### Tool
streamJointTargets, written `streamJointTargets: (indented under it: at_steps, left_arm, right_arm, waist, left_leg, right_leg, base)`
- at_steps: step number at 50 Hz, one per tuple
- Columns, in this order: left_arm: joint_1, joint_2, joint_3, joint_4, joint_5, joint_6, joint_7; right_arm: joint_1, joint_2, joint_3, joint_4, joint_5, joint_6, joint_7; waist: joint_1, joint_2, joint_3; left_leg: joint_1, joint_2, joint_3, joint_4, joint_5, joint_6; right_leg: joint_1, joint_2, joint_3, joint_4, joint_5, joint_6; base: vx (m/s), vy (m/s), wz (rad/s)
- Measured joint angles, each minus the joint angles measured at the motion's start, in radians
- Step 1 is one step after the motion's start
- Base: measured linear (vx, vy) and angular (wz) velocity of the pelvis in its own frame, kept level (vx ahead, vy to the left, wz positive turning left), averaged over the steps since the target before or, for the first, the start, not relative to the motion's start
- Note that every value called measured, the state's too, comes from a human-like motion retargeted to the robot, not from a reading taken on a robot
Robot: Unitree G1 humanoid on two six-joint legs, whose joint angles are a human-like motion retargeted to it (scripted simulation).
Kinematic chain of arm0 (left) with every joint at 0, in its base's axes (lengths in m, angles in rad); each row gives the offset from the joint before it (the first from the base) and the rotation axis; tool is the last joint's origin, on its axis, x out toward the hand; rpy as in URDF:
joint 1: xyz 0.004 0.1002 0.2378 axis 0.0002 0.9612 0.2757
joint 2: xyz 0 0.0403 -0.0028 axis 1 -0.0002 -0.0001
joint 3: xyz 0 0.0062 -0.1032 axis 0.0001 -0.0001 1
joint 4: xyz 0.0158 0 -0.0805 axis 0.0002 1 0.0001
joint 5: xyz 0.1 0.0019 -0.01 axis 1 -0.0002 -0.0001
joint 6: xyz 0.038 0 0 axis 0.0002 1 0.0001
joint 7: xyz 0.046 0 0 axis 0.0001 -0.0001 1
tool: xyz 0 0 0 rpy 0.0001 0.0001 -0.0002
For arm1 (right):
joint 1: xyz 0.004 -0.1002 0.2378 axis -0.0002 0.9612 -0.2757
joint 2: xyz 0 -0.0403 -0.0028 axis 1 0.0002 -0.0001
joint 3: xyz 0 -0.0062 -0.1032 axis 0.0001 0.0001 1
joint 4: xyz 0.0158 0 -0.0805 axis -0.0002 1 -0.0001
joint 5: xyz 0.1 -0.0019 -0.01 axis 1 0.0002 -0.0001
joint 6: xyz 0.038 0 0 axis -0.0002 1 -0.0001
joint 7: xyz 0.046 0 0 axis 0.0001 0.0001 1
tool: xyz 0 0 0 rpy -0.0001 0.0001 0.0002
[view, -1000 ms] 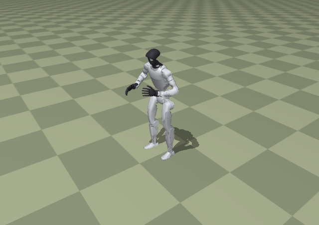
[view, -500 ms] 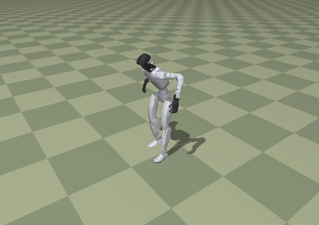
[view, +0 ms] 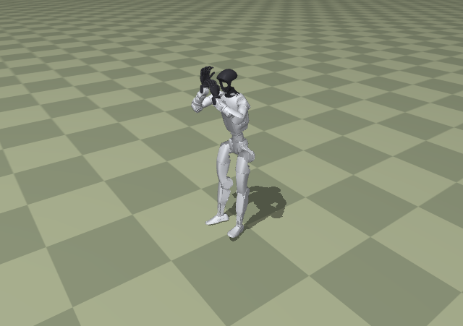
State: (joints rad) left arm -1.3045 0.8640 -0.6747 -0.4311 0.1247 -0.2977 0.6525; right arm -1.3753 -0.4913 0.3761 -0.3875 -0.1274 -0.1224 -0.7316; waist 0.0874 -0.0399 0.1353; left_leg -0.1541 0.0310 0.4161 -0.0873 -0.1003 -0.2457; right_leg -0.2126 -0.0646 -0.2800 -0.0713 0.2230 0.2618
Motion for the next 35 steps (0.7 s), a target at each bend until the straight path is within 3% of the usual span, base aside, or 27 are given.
streamJointTargets:
  at_steps: [2,4,7,10,12,13,15,17,19,20,22,26,30,35]
  left_arm:
    - [-0.022,0.102,-0.068,-0.043,-0.119,-0.015,-0.022]
    - [-0.01,0.213,-0.116,-0.075,-0.23,-0.027,-0.029]
    - [0.115,0.373,-0.104,-0.118,-0.366,-0.025,-0.059]
    - [0.384,0.492,0.07,-0.168,-0.473,0.012,-0.136]
    - [0.633,0.533,0.276,-0.192,-0.521,0.016,-0.192]
    - [0.759,0.544,0.392,-0.194,-0.539,0.009,-0.218]
    - [1.001,0.533,0.639,-0.173,-0.549,-0.013,-0.269]
    - [1.234,0.438,0.871,-0.133,-0.517,-0.011,-0.326]
    - [1.359,0.278,0.948,-0.085,-0.502,0.033,-0.356]
    - [1.414,0.184,0.968,-0.068,-0.5,0.057,-0.365]
    - [1.449,-0.003,0.904,-0.024,-0.505,0.088,-0.347]
    - [1.421,-0.24,0.697,0.088,-0.431,0.06,-0.312]
    - [1.419,-0.291,0.601,0.06,-0.361,0.03,-0.395]
    - [1.283,-0.221,0.528,0.026,-0.151,-0.003,-0.389]
  right_arm:
    - [-0.001,-0.137,0.026,-0.058,0.019,-0.001,-0.01]
    - [0.046,-0.251,0.061,-0.116,0.053,0.002,0.013]
    - [0.212,-0.376,0.052,-0.201,0.078,0.025,0.085]
    - [0.472,-0.456,-0.064,-0.298,0.086,0.037,0.201]
    - [0.703,-0.484,-0.216,-0.355,0.104,0.017,0.279]
    - [0.831,-0.487,-0.313,-0.375,0.117,-0.001,0.305]
    - [1.102,-0.45,-0.518,-0.39,0.143,-0.042,0.345]
    - [1.36,-0.353,-0.638,-0.344,0.154,-0.075,0.4]
    - [1.455,-0.223,-0.581,-0.242,0.134,-0.03,0.419]
    - [1.478,-0.163,-0.528,-0.183,0.14,-0.006,0.424]
    - [1.451,-0.07,-0.371,-0.05,0.165,0.027,0.381]
    - [1.358,0.024,-0.146,0.075,0.121,-0.011,0.269]
    - [1.264,0.084,-0.086,0.036,-0.055,-0.043,0.338]
    - [1.099,0.168,-0.029,0.029,-0.202,-0.049,0.302]
  waist:
    - [0.027,-0.003,-0.07]
    - [0.048,-0.024,-0.101]
    - [0.072,-0.053,-0.12]
    - [0.06,-0.037,-0.12]
    - [0.054,-0.04,-0.109]
    - [0.054,-0.052,-0.094]
    - [0.066,-0.085,-0.034]
    - [0.09,-0.093,0.061]
    - [0.112,-0.083,0.173]
    - [0.119,-0.08,0.227]
    - [0.115,-0.089,0.288]
    - [0.131,-0.089,0.306]
    - [0.15,-0.1,0.238]
    - [0.116,-0.096,0.164]
  left_leg:
    - [0.063,-0.045,-0.189,0.03,0.062,0.063]
    - [0.101,-0.085,-0.334,0.152,0.071,0.135]
    - [0.115,-0.07,-0.36,0.458,0.049,0.213]
    - [0.119,0.025,-0.368,0.712,0.121,0.256]
    - [0.136,0.031,-0.457,0.728,0.158,0.214]
    - [0.139,0.029,-0.489,0.739,0.063,0.204]
    - [0.133,0.026,-0.505,0.776,-0.305,0.209]
    - [0.097,0.019,-0.496,0.84,-0.566,0.277]
    - [0.028,0.012,-0.477,0.953,-0.643,0.361]
    - [-0.02,0.006,-0.465,1.02,-0.639,0.39]
    - [-0.093,-0.009,-0.442,1.043,-0.552,0.371]
    - [-0.021,-0.028,-0.445,0.716,-0.382,0.323]
    - [0.055,-0.016,-0.42,0.337,-0.176,0.275]
    - [0.081,0.0,-0.423,0.115,-0.07,0.214]
  right_leg:
    - [0.037,-0.011,0.083,0.058,-0.051,0.0]
    - [0.074,-0.023,0.209,0.149,-0.092,-0.014]
    - [0.139,-0.029,0.263,0.323,-0.169,-0.098]
    - [0.204,-0.021,0.177,0.53,-0.161,-0.238]
    - [0.231,-0.01,0.167,0.614,-0.159,-0.248]
    - [0.238,-0.01,0.171,0.646,-0.28,-0.223]
    - [0.245,-0.028,0.164,0.684,-0.654,-0.154]
    - [0.212,-0.051,0.135,0.763,-0.913,-0.202]
    - [0.132,-0.077,0.109,0.923,-1.005,-0.318]
    - [0.076,-0.097,0.099,1.018,-1.008,-0.368]
    - [0.007,-0.139,0.077,1.06,-0.933,-0.361]
    - [0.071,-0.122,0.076,0.723,-0.746,-0.24]
    - [0.063,-0.085,0.095,0.455,-0.535,-0.205]
    - [0.078,-0.057,0.077,0.252,-0.429,-0.176]
  base:
    - [-0.5,0.24,0.34]
    - [-0.56,0.16,0.12]
    - [-0.57,-0.02,0.03]
    - [-0.58,0.0,0.65]
    - [-0.67,0.05,1.08]
    - [-0.75,0.09,1.2]
    - [-0.82,0.13,1.16]
    - [-0.85,0.17,0.85]
    - [-0.82,0.15,0.49]
    - [-0.73,0.12,0.36]
    - [-0.59,0.09,0.35]
    - [-0.36,0.03,-0.03]
    - [-0.32,0.01,-0.42]
    - [-0.3,0.0,0.1]
